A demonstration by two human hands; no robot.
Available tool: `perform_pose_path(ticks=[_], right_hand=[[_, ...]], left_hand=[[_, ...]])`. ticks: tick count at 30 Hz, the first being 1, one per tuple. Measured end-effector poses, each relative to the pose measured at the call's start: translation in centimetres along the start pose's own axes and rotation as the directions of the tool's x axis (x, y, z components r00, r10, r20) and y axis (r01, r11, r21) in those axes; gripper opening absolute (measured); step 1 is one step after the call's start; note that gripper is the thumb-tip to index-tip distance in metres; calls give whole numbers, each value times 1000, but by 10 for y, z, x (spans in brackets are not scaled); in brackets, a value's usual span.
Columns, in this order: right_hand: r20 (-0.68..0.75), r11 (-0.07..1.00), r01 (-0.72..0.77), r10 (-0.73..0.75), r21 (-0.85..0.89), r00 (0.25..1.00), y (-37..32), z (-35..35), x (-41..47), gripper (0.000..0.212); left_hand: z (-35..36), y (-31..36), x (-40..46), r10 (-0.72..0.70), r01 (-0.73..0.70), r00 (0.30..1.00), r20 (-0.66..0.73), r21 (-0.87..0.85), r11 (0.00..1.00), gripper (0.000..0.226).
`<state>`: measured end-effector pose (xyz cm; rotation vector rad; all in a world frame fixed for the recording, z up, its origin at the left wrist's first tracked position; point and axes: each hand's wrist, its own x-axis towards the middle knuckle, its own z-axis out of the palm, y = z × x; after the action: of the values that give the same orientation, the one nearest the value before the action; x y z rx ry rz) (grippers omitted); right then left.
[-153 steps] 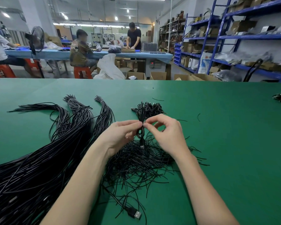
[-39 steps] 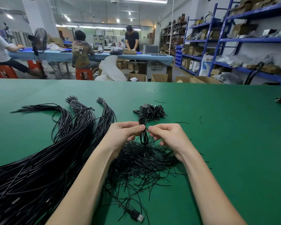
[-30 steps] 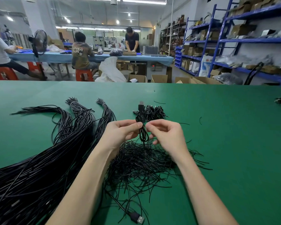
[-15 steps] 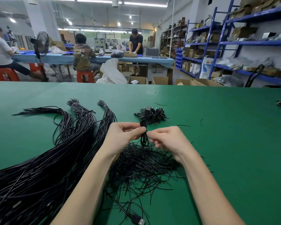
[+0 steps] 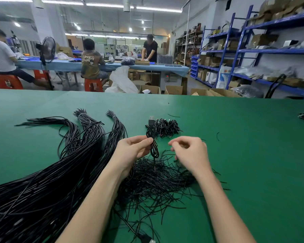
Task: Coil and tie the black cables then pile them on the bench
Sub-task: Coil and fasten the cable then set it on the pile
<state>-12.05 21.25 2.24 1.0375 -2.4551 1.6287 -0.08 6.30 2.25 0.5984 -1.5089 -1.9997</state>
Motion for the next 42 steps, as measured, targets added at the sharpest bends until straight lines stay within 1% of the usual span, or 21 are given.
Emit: perform_pose_path(ticks=[1, 3, 6, 10, 14, 16, 19, 22, 26, 28, 31, 34, 36, 39, 42], right_hand=[[-8, 998, -51, 52, 38, 999, 7, 5, -2, 23], [1, 992, -96, 96, 78, 995, 19, 19, -10, 22], [-22, 994, -49, 51, 103, 998, 26, 35, -20, 20], [-67, 999, 33, -35, -28, 997, 29, 42, -26, 21], [-46, 992, 48, -54, -115, 998, 35, 45, -31, 27], [-34, 988, 50, -56, -147, 998, 36, 46, -30, 32], [-29, 986, 50, -56, -158, 998, 36, 46, -31, 34], [-26, 989, 51, -55, -142, 998, 38, 46, -31, 35], [-20, 987, 41, -45, -153, 999, 40, 47, -29, 37], [-20, 989, 37, -40, -145, 999, 40, 48, -29, 37], [-18, 988, 43, -46, -145, 999, 39, 48, -29, 38], [-18, 986, 50, -54, -158, 998, 40, 47, -28, 39], [-18, 987, 51, -54, -155, 998, 41, 47, -28, 39], [-15, 988, 57, -60, -146, 998, 40, 47, -28, 39], [-18, 988, 68, -71, -141, 997, 39, 47, -29, 40]], left_hand=[[-1, 0, 1, -3, 3, 1000, 2, 2, 1000, 27], [-1, -2, 2, -8, 8, 1000, -6, 12, 1000, 26], [0, -7, 3, -1, 3, 1000, -28, 59, 998, 22], [1, -13, 7, 12, -10, 997, -74, 28, 1000, 15], [3, -18, 22, -9, 9, 983, -185, -3, 1000, 8], [7, -17, 38, -21, 25, 976, -216, 17, 1000, 8], [15, -17, 68, -31, 51, 962, -273, 65, 997, 12], [21, -23, 101, -42, 75, 933, -358, 78, 994, 17], [27, -32, 134, -48, 135, 900, -433, 173, 976, 23], [32, -32, 147, -44, 146, 917, -397, 230, 962, 28], [39, -32, 157, -42, 131, 955, -295, 289, 948, 43], [41, -36, 156, -38, 129, 972, -230, 397, 909, 55], [40, -38, 152, -22, 110, 979, -202, 437, 893, 54], [35, -35, 140, 5, 86, 981, -192, 462, 883, 42], [32, -31, 118, 87, 13, 981, -172, 509, 861, 35]])
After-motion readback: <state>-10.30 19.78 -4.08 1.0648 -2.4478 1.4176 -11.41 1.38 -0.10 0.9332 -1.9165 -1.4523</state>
